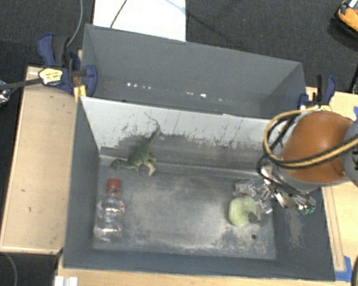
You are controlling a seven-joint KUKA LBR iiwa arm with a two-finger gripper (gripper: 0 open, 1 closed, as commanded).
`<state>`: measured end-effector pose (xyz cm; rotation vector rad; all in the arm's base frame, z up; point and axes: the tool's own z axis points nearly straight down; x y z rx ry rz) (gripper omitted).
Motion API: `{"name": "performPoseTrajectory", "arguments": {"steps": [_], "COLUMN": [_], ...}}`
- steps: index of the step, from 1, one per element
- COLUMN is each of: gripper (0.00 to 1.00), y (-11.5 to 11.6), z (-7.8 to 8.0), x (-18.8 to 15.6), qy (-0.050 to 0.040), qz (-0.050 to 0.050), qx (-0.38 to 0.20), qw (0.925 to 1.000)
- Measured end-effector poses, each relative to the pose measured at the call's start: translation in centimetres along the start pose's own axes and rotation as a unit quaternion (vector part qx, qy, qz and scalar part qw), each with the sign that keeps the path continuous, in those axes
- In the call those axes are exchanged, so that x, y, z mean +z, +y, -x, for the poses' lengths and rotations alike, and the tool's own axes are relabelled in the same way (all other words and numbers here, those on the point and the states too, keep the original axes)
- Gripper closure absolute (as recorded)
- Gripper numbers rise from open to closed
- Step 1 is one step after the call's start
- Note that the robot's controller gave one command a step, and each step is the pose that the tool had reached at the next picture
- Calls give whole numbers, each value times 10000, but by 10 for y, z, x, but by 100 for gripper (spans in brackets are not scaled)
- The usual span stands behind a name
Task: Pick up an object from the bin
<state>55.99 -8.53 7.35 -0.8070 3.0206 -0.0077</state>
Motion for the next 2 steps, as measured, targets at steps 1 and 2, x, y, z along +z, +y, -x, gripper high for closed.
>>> {"name": "performPoseTrajectory", "arguments": {"steps": [1, 2], "gripper": [100, 100], "y": [0, -4], "z": [0, 4], "x": [0, 1], "qy": [0, 12], "qz": [-1, 8], "qx": [-2, 10], "qw": [10000, 10000]}}
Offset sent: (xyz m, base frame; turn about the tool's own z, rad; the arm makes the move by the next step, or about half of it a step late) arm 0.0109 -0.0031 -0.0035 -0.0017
